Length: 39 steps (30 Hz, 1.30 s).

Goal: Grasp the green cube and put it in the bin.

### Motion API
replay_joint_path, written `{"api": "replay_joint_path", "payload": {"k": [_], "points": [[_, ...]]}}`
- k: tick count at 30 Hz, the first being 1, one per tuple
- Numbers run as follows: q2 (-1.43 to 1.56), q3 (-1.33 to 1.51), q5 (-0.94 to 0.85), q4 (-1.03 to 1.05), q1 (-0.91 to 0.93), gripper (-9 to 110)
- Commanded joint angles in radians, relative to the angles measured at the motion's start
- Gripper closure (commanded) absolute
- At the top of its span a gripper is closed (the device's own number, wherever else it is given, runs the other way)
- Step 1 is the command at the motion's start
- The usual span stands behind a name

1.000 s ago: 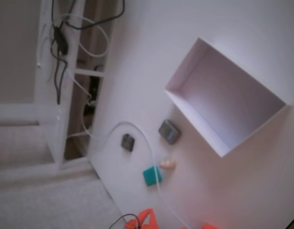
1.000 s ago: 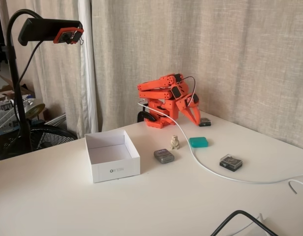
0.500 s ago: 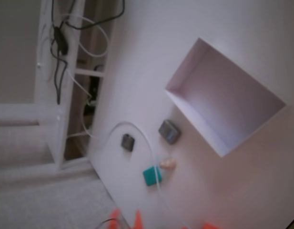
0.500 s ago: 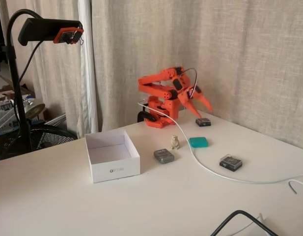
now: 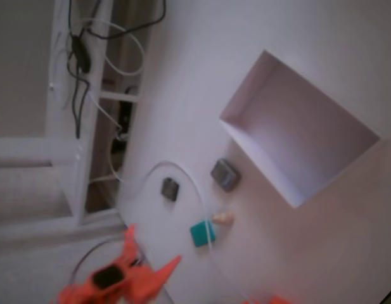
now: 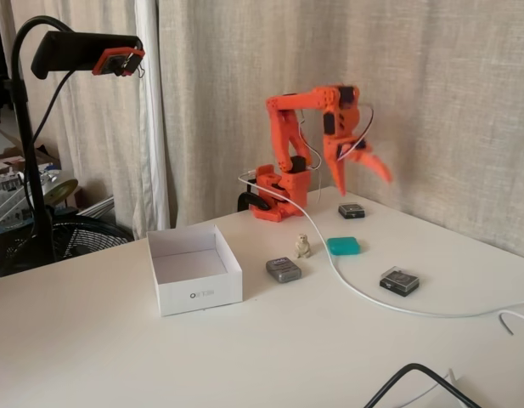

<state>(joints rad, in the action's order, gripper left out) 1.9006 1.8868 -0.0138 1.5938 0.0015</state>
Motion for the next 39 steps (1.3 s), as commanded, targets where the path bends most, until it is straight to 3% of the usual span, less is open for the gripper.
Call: {"api": "replay_joint_path", "payload": {"k": [1, 8, 14, 22, 39], "points": [[-0.055, 0.084, 0.006, -0.086, 0.106, 42], [-0.069, 0.204, -0.006, -0.181, 0.199, 43], [-0.066, 0.301, -0.055, -0.344, 0.147, 43], [-0.025, 0.333, -0.058, -0.322, -0.017, 43], [-0.189, 0.359, -0.066, -0.456, 0.031, 43]]}}
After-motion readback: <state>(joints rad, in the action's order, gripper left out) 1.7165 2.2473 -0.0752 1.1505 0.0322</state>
